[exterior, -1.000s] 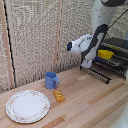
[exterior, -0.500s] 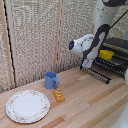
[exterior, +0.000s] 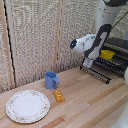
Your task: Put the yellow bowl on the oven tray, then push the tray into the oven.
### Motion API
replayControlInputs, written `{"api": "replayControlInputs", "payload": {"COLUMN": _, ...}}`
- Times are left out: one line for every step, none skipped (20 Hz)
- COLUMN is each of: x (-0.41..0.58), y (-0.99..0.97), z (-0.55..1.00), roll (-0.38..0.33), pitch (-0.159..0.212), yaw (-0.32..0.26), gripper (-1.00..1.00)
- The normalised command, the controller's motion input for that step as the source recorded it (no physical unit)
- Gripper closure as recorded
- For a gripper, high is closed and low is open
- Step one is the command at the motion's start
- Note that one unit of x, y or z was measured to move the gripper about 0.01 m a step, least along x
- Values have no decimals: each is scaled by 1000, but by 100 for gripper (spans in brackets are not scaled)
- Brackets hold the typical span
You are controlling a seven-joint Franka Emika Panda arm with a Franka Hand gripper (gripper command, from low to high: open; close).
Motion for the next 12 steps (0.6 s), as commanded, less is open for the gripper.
{"api": "replayControlInputs", "payload": {"x": -86, "y": -857, "z": 200, "roll": -132, "pitch": -55, "yaw": 40, "gripper": 100}}
{"api": "replayControlInputs", "payload": {"x": -137, "y": -743, "z": 203, "roll": -210, "pitch": -56, "yaw": 33, "gripper": 100}}
{"api": "replayControlInputs", "payload": {"x": -129, "y": -723, "z": 186, "roll": -212, "pitch": -58, "yaw": 40, "gripper": 100}}
{"api": "replayControlInputs", "payload": {"x": -103, "y": -751, "z": 154, "roll": -193, "pitch": -55, "yaw": 46, "gripper": 100}}
{"api": "replayControlInputs", "payload": {"x": -100, "y": -763, "z": 151, "roll": -183, "pitch": -59, "yaw": 48, "gripper": 100}}
{"api": "replayControlInputs", "payload": {"x": -91, "y": -794, "z": 129, "roll": -166, "pitch": -57, "yaw": 48, "gripper": 100}}
{"api": "replayControlInputs", "payload": {"x": -100, "y": -826, "z": 137, "roll": -146, "pitch": -62, "yaw": 50, "gripper": 100}}
{"api": "replayControlInputs", "payload": {"x": -117, "y": -854, "z": 171, "roll": -130, "pitch": -78, "yaw": 47, "gripper": 100}}
{"api": "replayControlInputs", "payload": {"x": -120, "y": -860, "z": 174, "roll": -120, "pitch": -83, "yaw": 53, "gripper": 100}}
{"api": "replayControlInputs", "payload": {"x": -103, "y": -814, "z": 223, "roll": -122, "pitch": -107, "yaw": 68, "gripper": 100}}
{"api": "replayControlInputs", "payload": {"x": -91, "y": -726, "z": 246, "roll": -131, "pitch": -134, "yaw": 101, "gripper": 100}}
{"api": "replayControlInputs", "payload": {"x": -66, "y": -606, "z": 249, "roll": -131, "pitch": -160, "yaw": 148, "gripper": 100}}
